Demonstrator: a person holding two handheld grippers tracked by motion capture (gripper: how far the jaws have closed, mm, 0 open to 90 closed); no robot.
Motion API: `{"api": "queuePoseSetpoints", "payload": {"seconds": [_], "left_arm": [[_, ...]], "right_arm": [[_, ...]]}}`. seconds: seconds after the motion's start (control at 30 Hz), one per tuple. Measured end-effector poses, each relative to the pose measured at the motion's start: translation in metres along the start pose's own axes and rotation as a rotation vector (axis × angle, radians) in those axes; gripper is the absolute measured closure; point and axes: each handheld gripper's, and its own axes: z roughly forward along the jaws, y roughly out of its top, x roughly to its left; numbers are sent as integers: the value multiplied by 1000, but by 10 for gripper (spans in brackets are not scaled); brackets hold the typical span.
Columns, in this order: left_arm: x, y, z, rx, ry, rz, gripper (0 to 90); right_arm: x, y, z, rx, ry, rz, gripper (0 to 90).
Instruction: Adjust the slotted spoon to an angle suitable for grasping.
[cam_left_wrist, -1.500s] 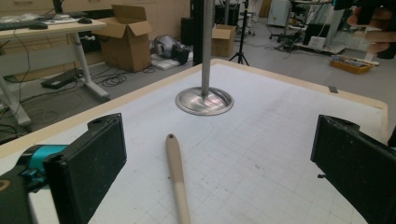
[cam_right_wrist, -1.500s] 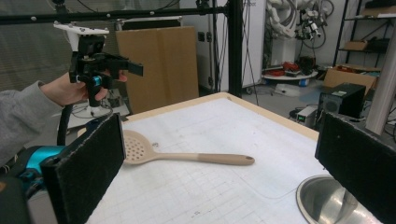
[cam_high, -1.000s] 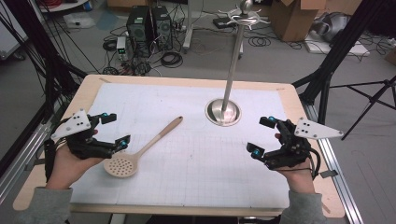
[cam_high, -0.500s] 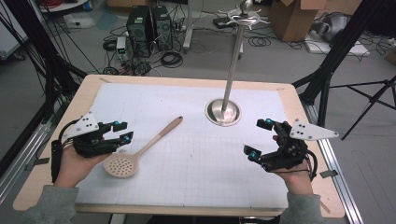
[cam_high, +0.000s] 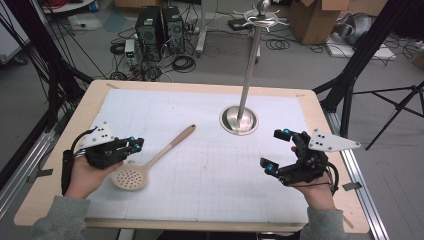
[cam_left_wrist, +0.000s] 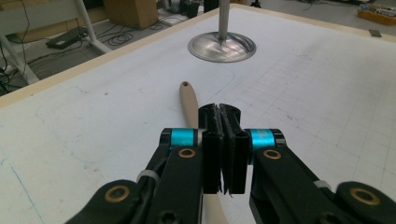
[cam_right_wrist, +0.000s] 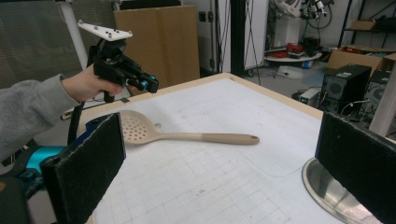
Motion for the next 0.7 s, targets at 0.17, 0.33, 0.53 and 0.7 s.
{"api": "queuePoseSetpoints", "payload": {"seconds": [0.17, 0.33, 0.53, 0.7], "left_arm": [[5, -6, 7, 21, -15, -8, 887], [9, -11, 13, 49, -15, -7, 893], [7, -13, 25, 95, -28, 23, 895], [8, -13, 33, 118, -32, 16, 895]], "right_arm": [[1, -1, 2, 12, 6, 1, 3], [1, -1, 2, 17, 6, -5, 3], [3, -3, 1, 27, 8, 2, 3], [4, -3, 0, 31, 9, 1, 4]]}}
